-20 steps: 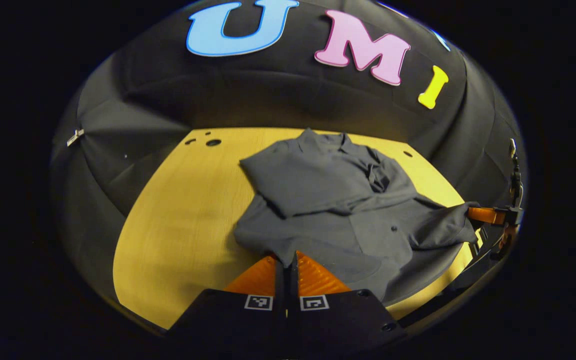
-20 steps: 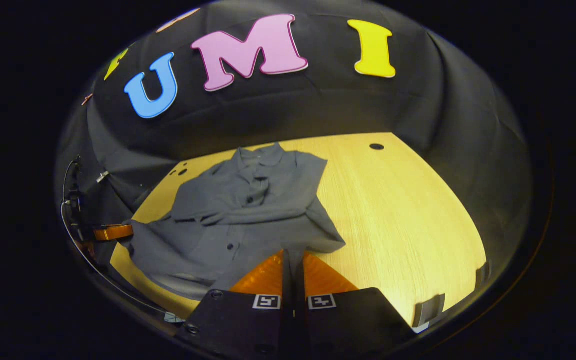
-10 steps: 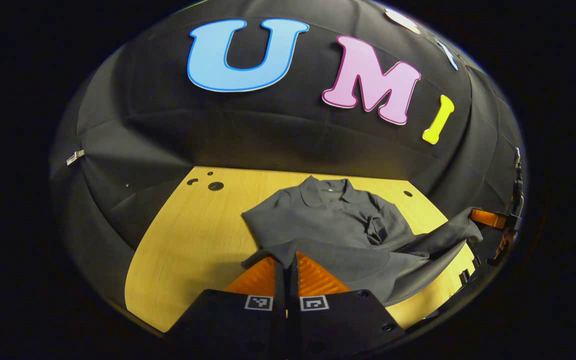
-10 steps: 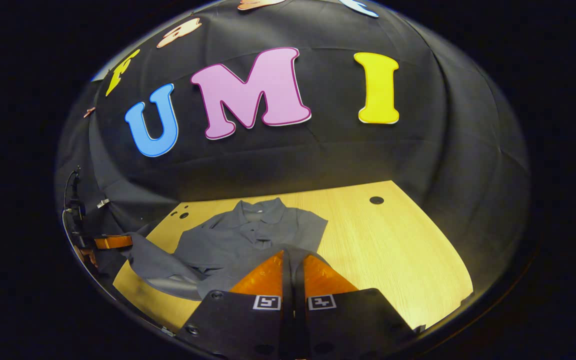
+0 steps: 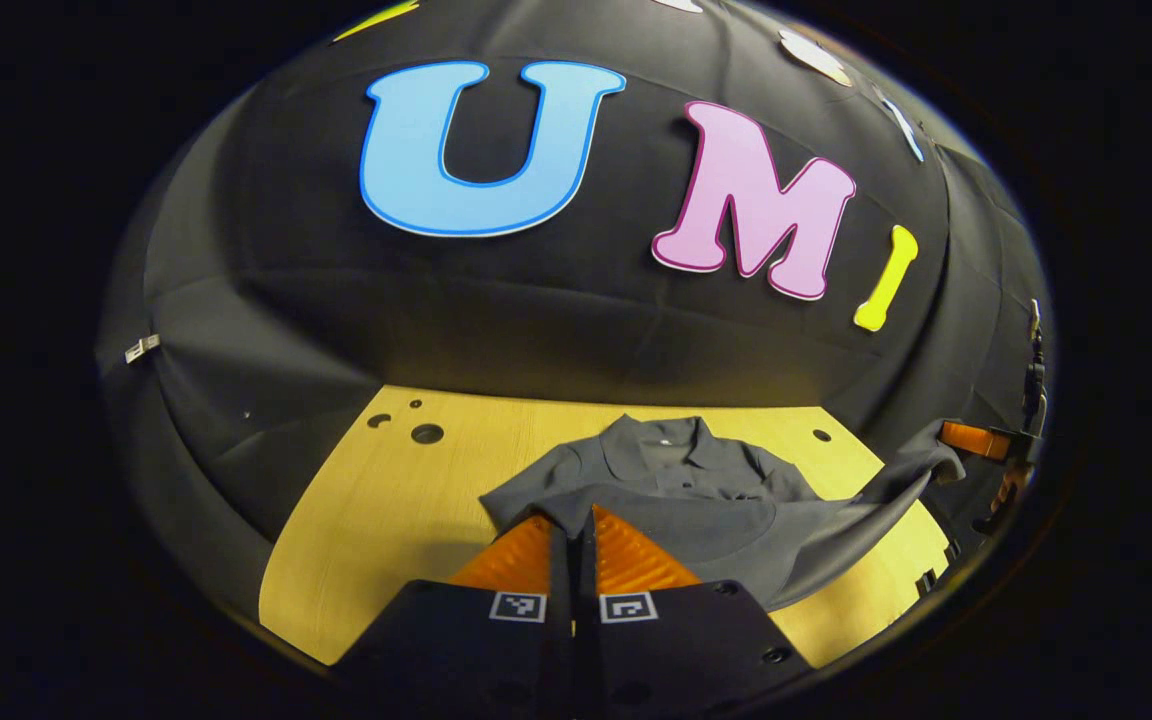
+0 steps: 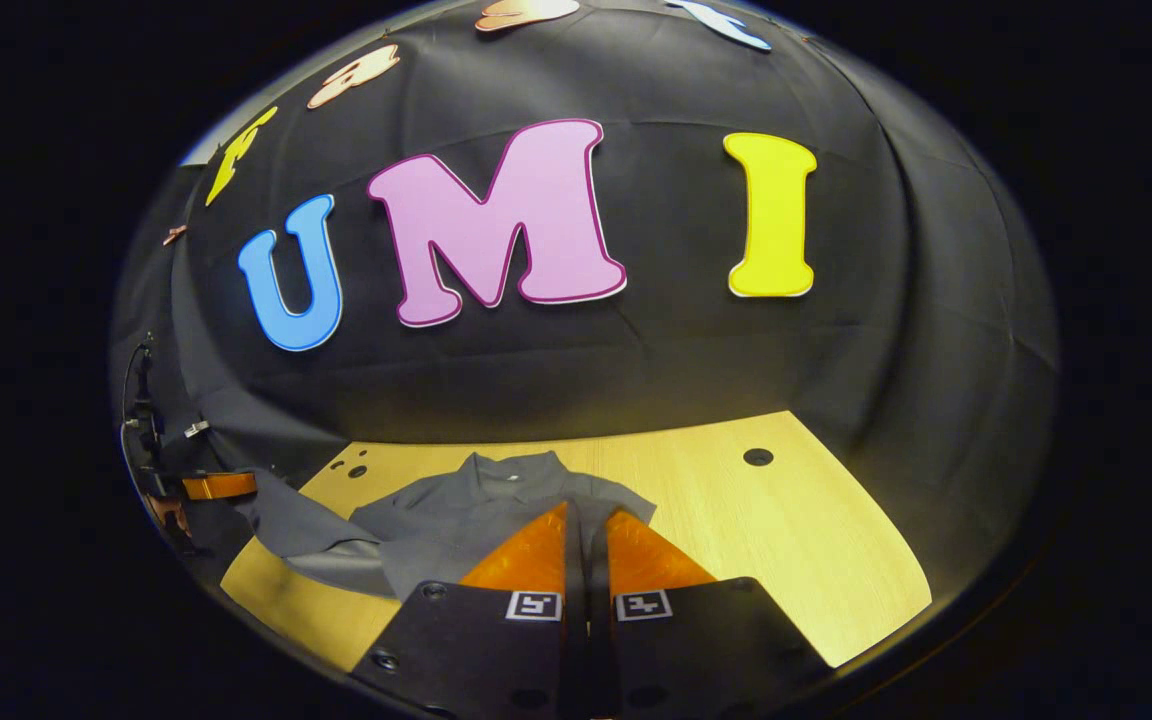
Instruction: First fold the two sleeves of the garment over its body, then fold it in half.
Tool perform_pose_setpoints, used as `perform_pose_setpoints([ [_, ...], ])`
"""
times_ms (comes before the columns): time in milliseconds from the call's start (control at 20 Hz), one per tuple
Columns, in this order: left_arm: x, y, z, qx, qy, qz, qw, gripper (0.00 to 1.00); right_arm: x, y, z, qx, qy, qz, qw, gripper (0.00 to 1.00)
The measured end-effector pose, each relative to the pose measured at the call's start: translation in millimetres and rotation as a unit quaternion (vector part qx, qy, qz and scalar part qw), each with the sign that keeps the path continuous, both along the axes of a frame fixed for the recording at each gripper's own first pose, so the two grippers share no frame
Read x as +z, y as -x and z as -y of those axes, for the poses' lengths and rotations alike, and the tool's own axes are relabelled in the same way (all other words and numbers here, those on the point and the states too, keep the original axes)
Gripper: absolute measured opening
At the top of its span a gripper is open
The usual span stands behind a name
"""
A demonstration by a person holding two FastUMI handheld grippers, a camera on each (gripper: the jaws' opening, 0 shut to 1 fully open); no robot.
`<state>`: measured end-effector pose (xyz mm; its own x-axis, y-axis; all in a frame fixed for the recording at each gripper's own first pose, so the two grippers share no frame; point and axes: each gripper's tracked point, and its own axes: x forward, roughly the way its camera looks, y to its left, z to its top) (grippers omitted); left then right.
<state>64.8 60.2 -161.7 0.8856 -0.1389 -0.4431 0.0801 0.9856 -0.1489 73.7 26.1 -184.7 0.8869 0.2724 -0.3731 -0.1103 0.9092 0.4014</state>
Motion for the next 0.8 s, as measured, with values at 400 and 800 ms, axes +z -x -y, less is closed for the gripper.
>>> perform_pose_setpoints([
  [400, 5.8, -55.0, -1.7, -0.002, -0.011, 0.02, 1.0, 0.05, -3.4, -50.6, 0.5, -0.011, 0.01, 0.013, 1.0, 0.05],
  [800, -3.4, -113.6, -4.0, 0.011, -0.015, 0.028, 0.999, 0.05, -21.2, -100.0, -6.4, -0.023, 0.035, 0.02, 0.999, 0.05],
])
